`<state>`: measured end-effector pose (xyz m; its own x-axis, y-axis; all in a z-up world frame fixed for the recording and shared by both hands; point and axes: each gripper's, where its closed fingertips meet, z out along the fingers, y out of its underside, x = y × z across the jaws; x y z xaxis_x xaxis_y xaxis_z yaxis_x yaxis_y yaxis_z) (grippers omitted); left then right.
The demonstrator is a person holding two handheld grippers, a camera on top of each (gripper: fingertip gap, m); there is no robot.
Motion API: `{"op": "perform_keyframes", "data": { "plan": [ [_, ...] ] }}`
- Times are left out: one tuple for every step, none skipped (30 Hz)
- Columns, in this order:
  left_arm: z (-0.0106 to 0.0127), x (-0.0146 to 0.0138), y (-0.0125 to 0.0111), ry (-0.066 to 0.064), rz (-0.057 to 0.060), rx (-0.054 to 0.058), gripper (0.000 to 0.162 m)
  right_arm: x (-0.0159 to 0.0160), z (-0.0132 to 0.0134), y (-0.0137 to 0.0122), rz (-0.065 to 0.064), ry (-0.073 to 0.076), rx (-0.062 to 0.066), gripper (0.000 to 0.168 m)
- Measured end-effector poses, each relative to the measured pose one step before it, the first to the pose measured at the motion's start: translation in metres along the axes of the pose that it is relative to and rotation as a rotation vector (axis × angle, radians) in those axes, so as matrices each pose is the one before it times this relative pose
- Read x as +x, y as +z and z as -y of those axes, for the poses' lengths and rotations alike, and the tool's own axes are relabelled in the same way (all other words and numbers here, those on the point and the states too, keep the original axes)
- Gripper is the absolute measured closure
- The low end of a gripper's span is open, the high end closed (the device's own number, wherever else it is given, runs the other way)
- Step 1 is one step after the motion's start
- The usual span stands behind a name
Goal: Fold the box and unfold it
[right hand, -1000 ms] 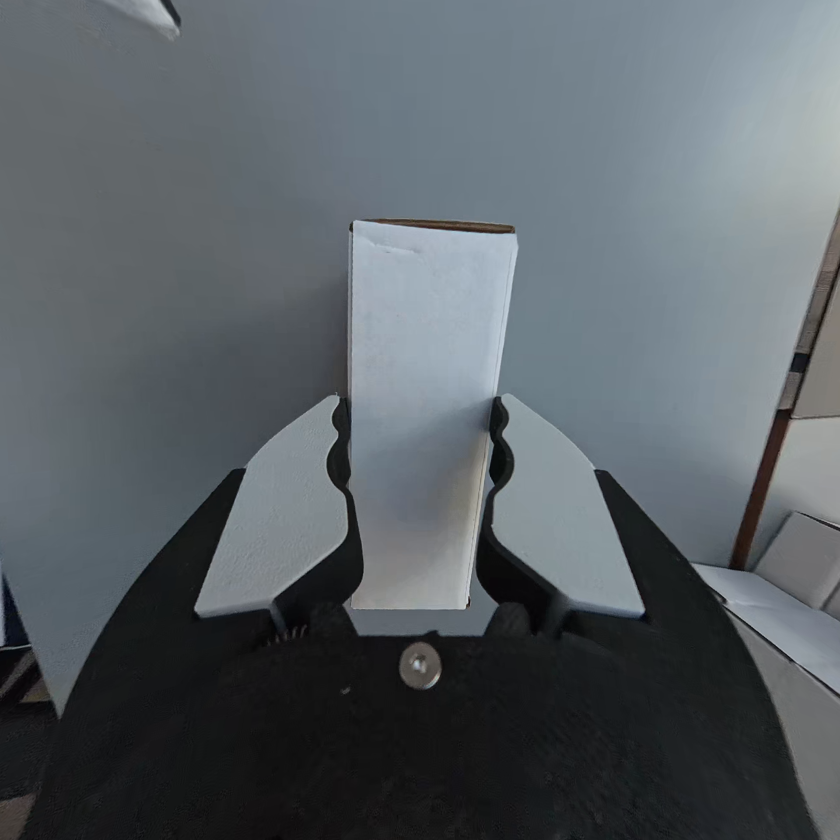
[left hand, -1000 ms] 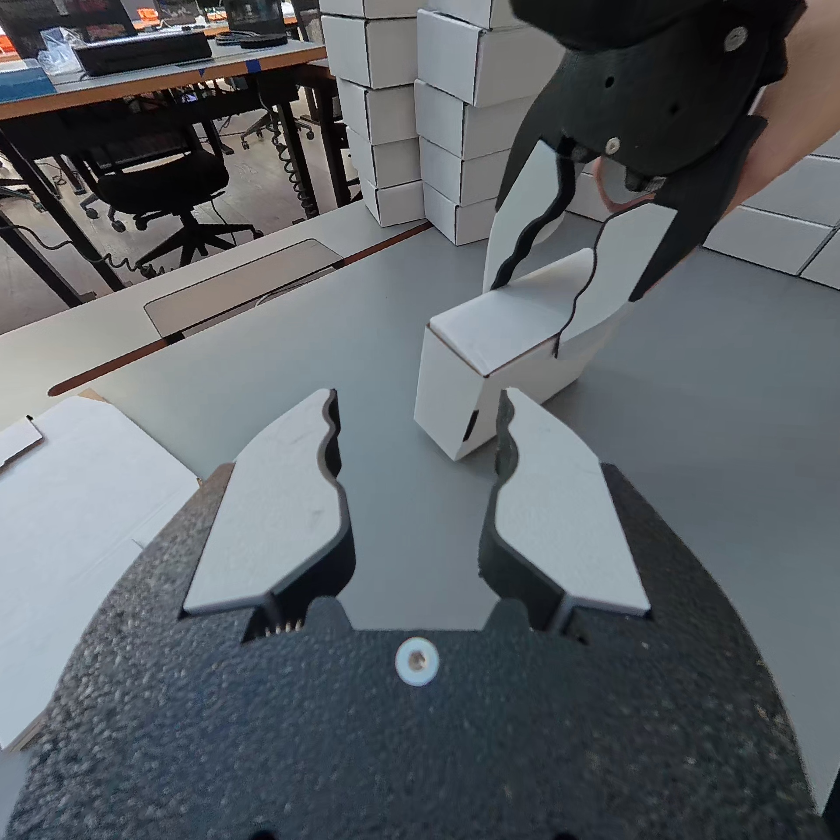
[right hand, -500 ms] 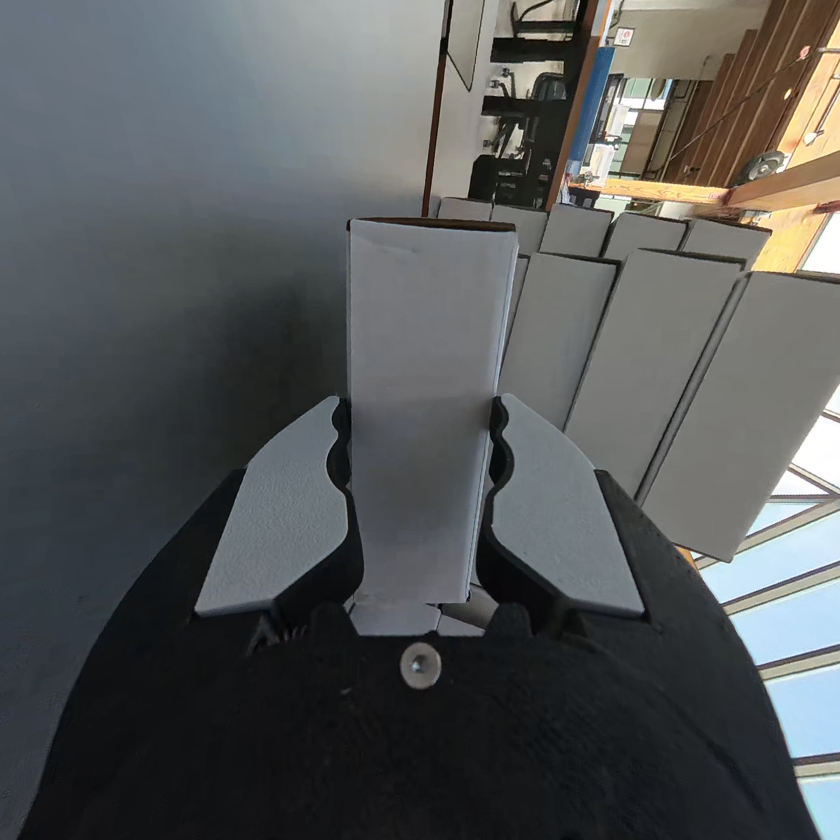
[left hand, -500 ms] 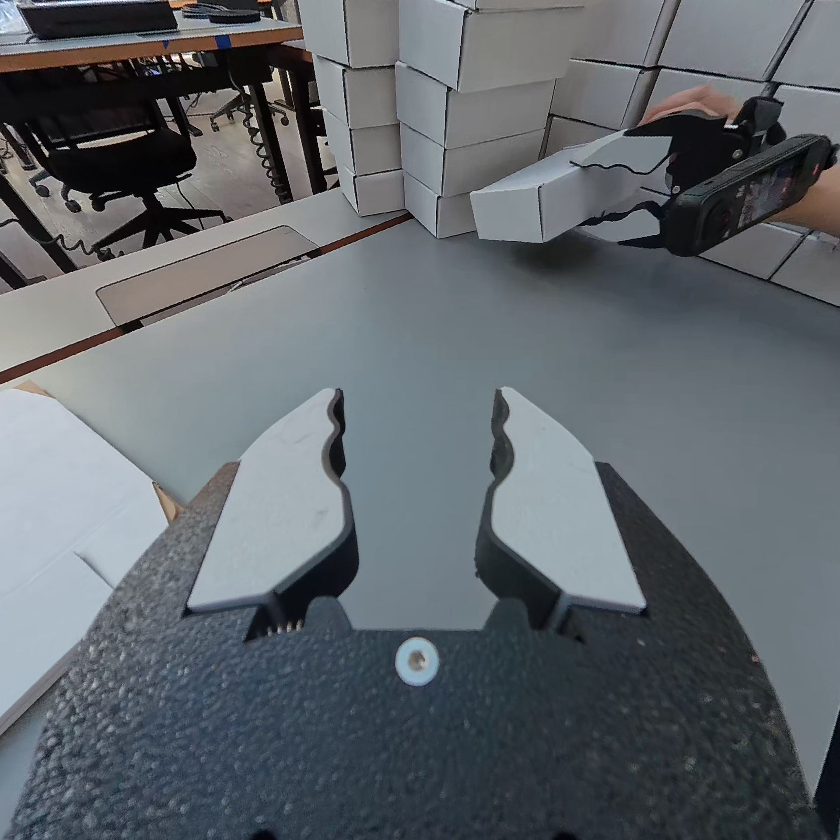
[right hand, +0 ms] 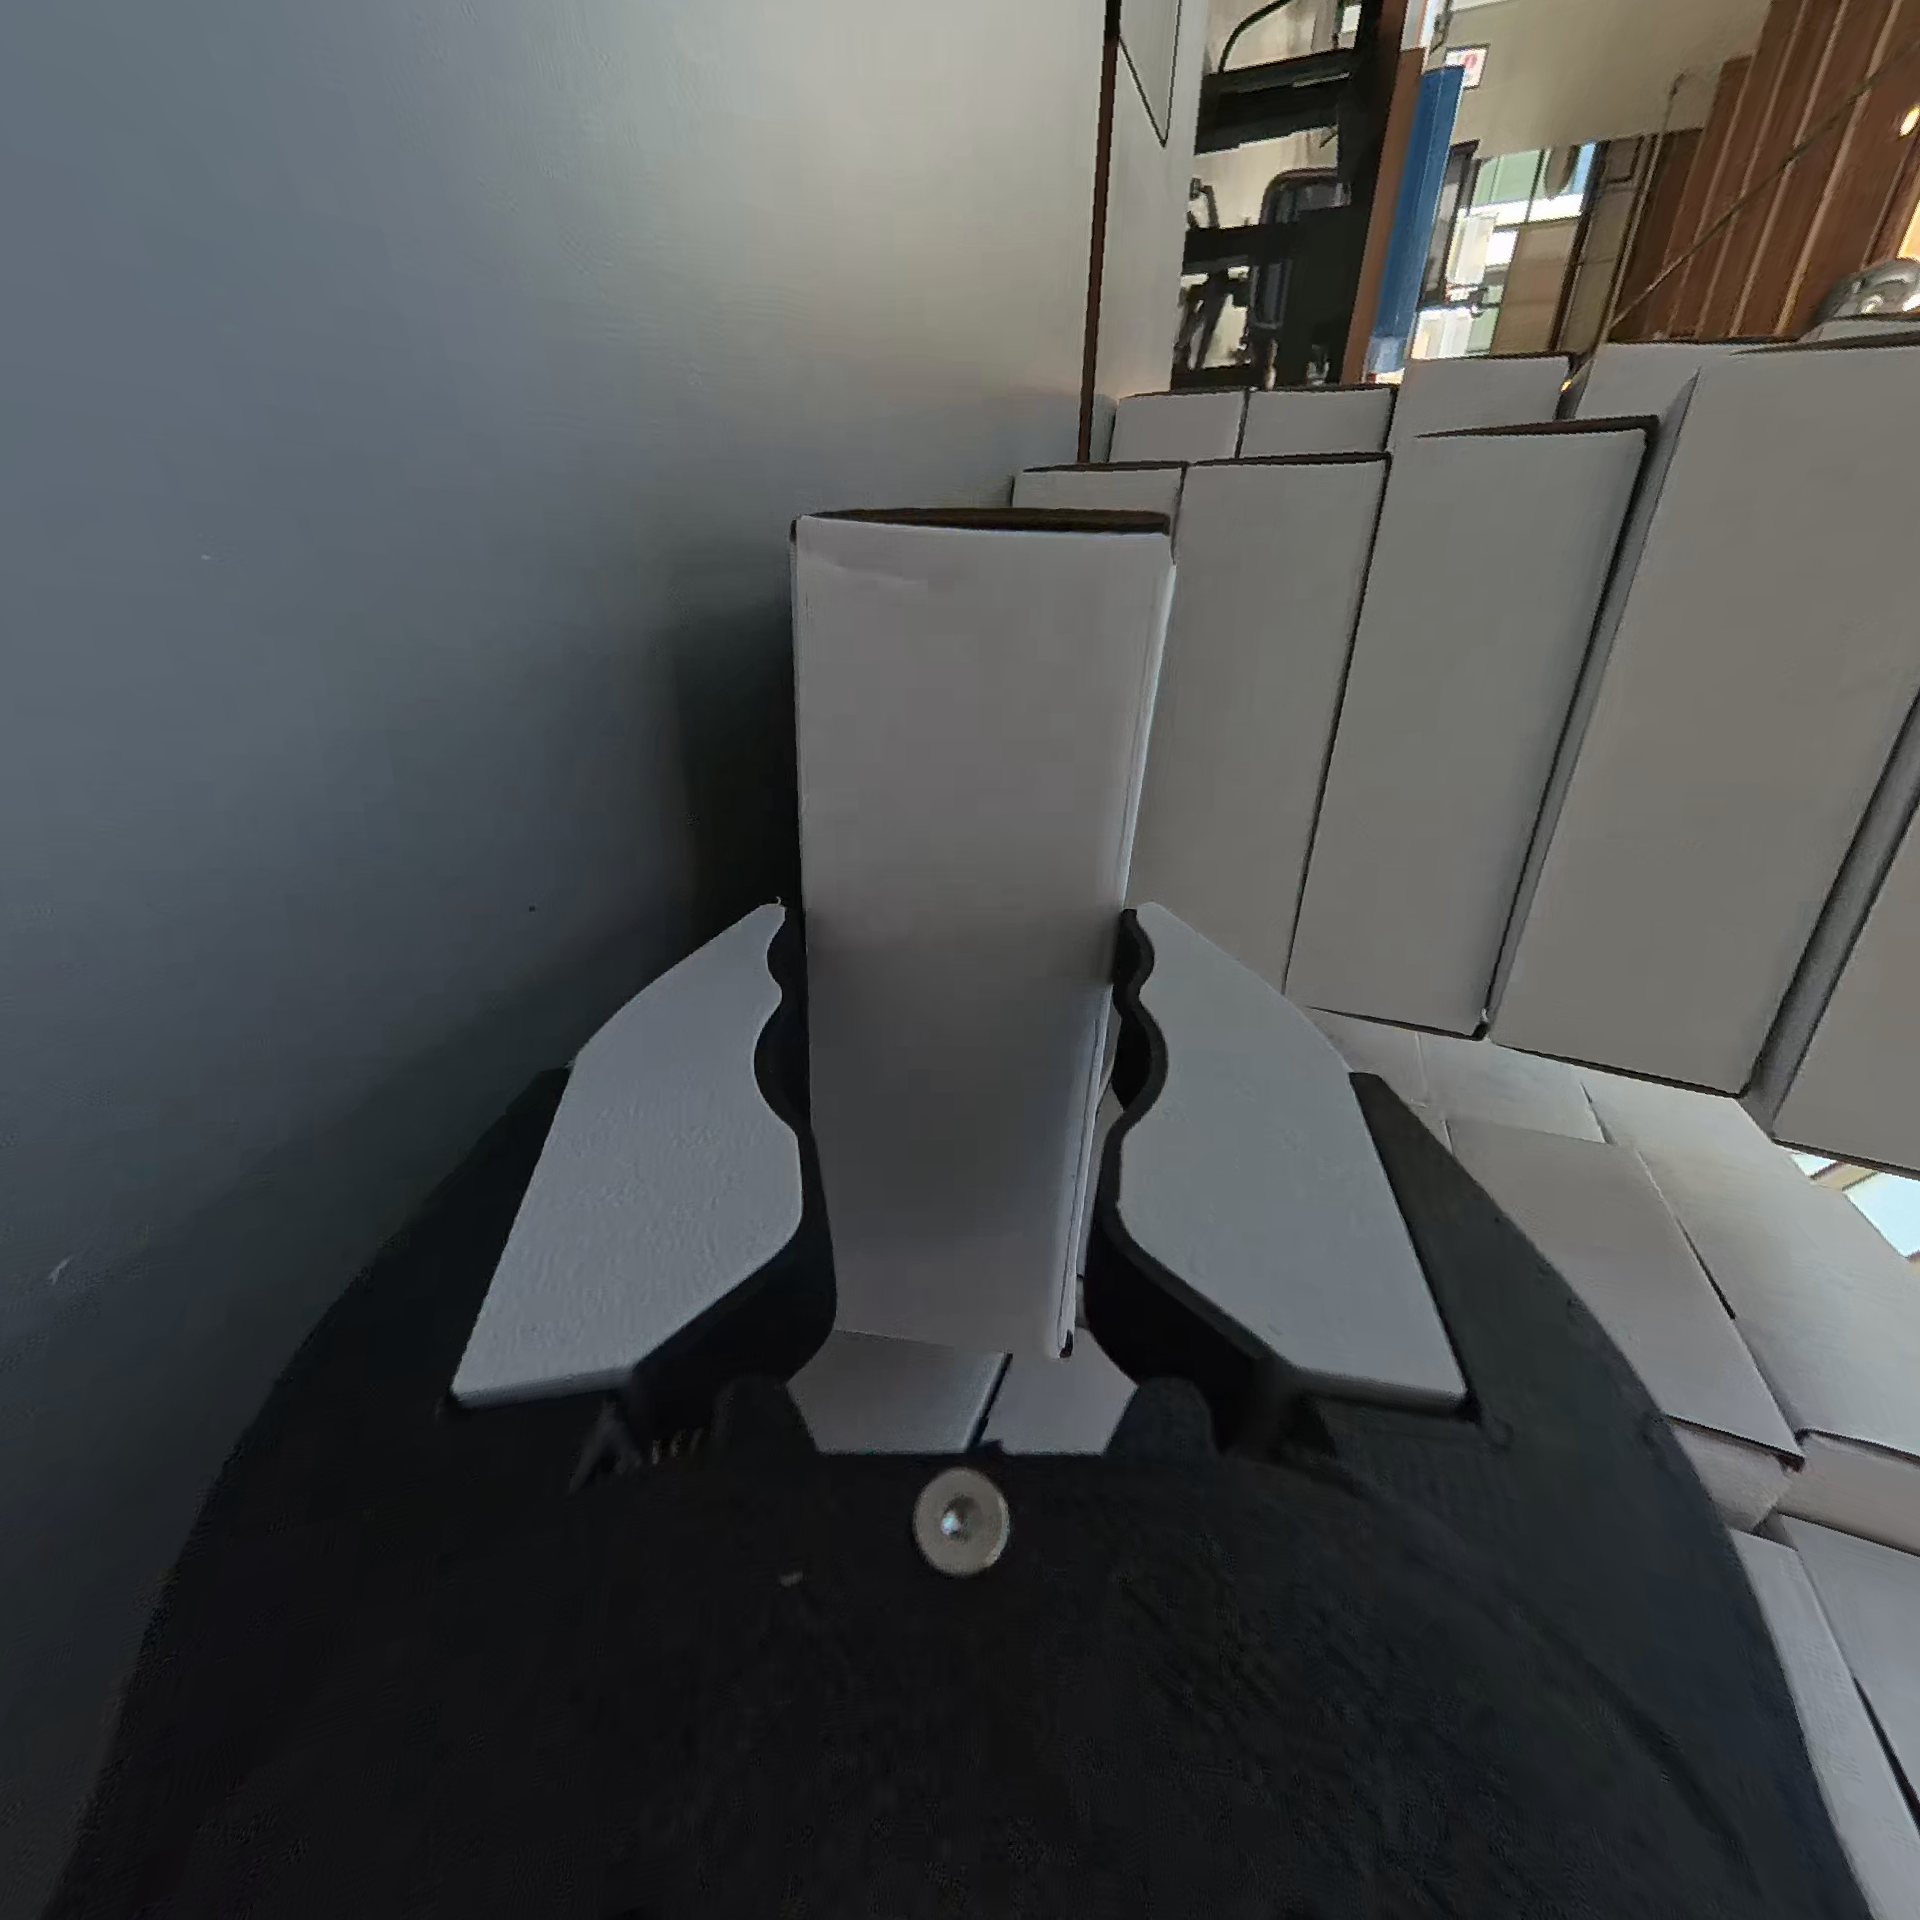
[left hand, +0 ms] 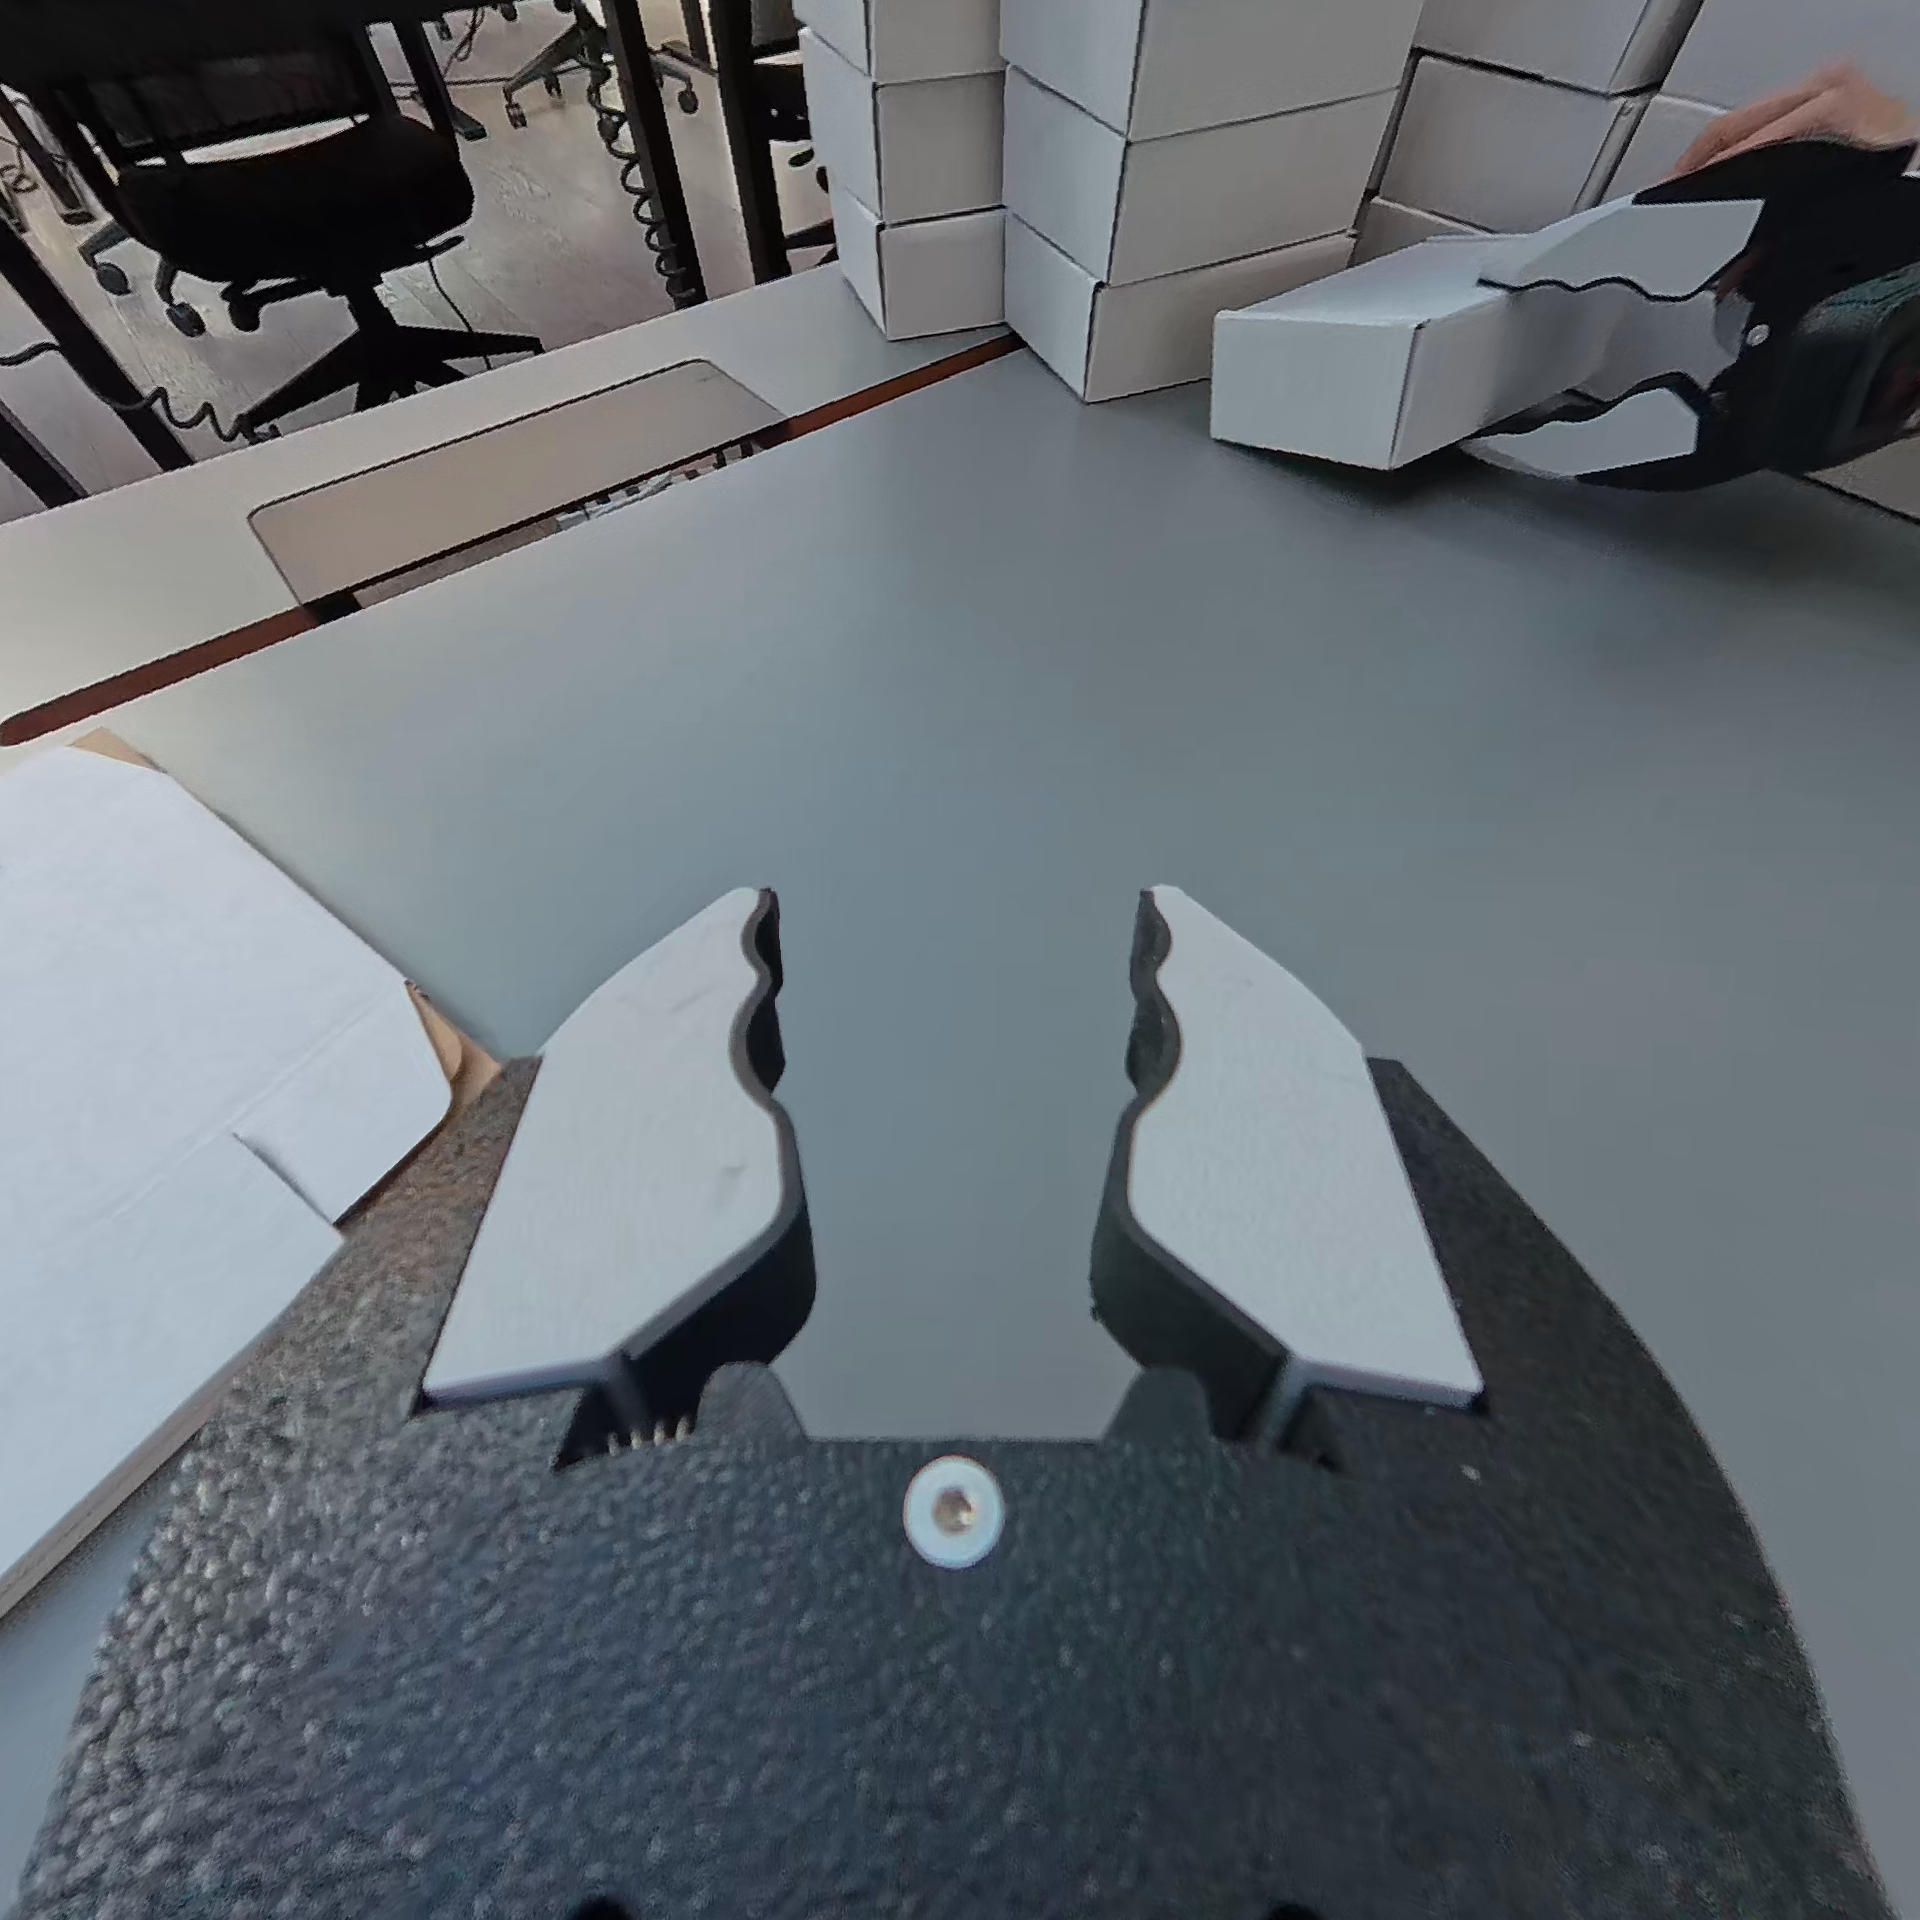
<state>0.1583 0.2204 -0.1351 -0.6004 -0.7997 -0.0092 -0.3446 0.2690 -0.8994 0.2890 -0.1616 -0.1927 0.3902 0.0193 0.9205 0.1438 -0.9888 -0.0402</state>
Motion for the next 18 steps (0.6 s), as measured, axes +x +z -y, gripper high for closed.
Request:
{"op": "perform_keyframes", "data": {
  "plan": [
    [-0.00209,-0.00853,-0.0027,0.0019,0.025,-0.0138,0.098,-0.00375,-0.00104,-0.00059,0.0429,0.0233,0.0028,0.112],
    [-0.00173,-0.00944,-0.00293,0.0024,0.022,-0.0121,0.098,-0.00584,-0.00122,-0.00045,0.0547,0.0204,0.0013,0.11],
    [-0.00126,-0.0114,-0.00284,0.0028,0.0242,-0.0105,0.098,-0.00254,-0.00187,-0.00011,0.028,0.0145,-0.0058,0.109],
    [-0.00146,-0.01421,-0.00285,0.0052,0.0345,-0.0144,0.098,0.00053,-0.00145,-0.00101,0.0047,0.0057,-0.0044,0.107],
    [-0.0026,-0.01581,-0.00253,0.0103,0.0371,-0.0234,0.098,-0.00024,-0.00071,-0.00157,0.0101,0.0057,0.0003,0.106],
    [-0.00374,-0.01588,-0.00175,0.0137,0.0285,-0.0314,0.097,-0.00056,0.00018,-0.00224,0.0161,0.0188,0.0047,0.102],
    [-0.00448,-0.01505,-0.00065,0.0184,0.018,-0.0356,0.095,0.00025,0.00122,-0.00332,0.0136,0.0341,0.009,0.1],
    [-0.0049,-0.01349,0.00065,0.0338,0.0039,-0.0348,0.092,-0.00135,0.00244,-0.00478,0.027,0.0428,0.0124,0.099],
    [-0.00572,-0.00981,0.00184,0.0558,-0.0212,-0.034,0.091,-0.00297,0.0047,-0.00588,0.0388,0.0523,0.0224,0.099],
    [-0.0071,-0.00619,0.00276,0.0691,-0.043,-0.0358,0.09,-0.00217,0.00717,-0.00667,0.0278,0.0628,0.036,0.098],
    [-0.00917,-0.00464,0.00356,0.0619,-0.0484,-0.0411,0.088,-0.00361,0.00896,-0.00664,0.0326,0.0619,0.0436,0.1],
    [-0.0099,-0.00426,0.00402,0.0341,-0.0442,-0.0469,0.087,-0.00737,0.00955,-0.00616,0.0498,0.0499,0.0469,0.101],
    [-0.0091,-0.00387,0.00383,0.0195,-0.0412,-0.0474,0.085,-0.00788,0.00898,-0.00527,0.0438,0.0369,0.0442,0.1],
    [-0.00778,-0.00504,0.00369,0.0227,-0.0251,-0.0425,0.084,-0.00556,0.00779,-0.00442,0.0215,0.0249,0.0382,0.1],
    [-0.0065,-0.0057,0.00338,0.027,-0.0101,-0.035,0.084,-0.00553,0.00597,-0.00358,0.0183,0.017,0.0305,0.101],
    [-0.00541,-0.00407,0.00323,0.0278,-0.0144,-0.0308,0.084,-0.00726,0.00383,-0.00288,0.03,0.0141,0.0206,0.102],
    [-0.00464,-0.00295,0.00375,0.0217,-0.0194,-0.0295,0.084,-0.00747,0.00274,-0.00203,0.0301,0.0111,0.0158,0.102],
    [-0.00458,-0.0041,0.00445,0.012,-0.0117,-0.0316,0.083,-0.00565,0.00207,-0.00139,0.0179,0.0087,0.0149,0.102]
  ]
}}
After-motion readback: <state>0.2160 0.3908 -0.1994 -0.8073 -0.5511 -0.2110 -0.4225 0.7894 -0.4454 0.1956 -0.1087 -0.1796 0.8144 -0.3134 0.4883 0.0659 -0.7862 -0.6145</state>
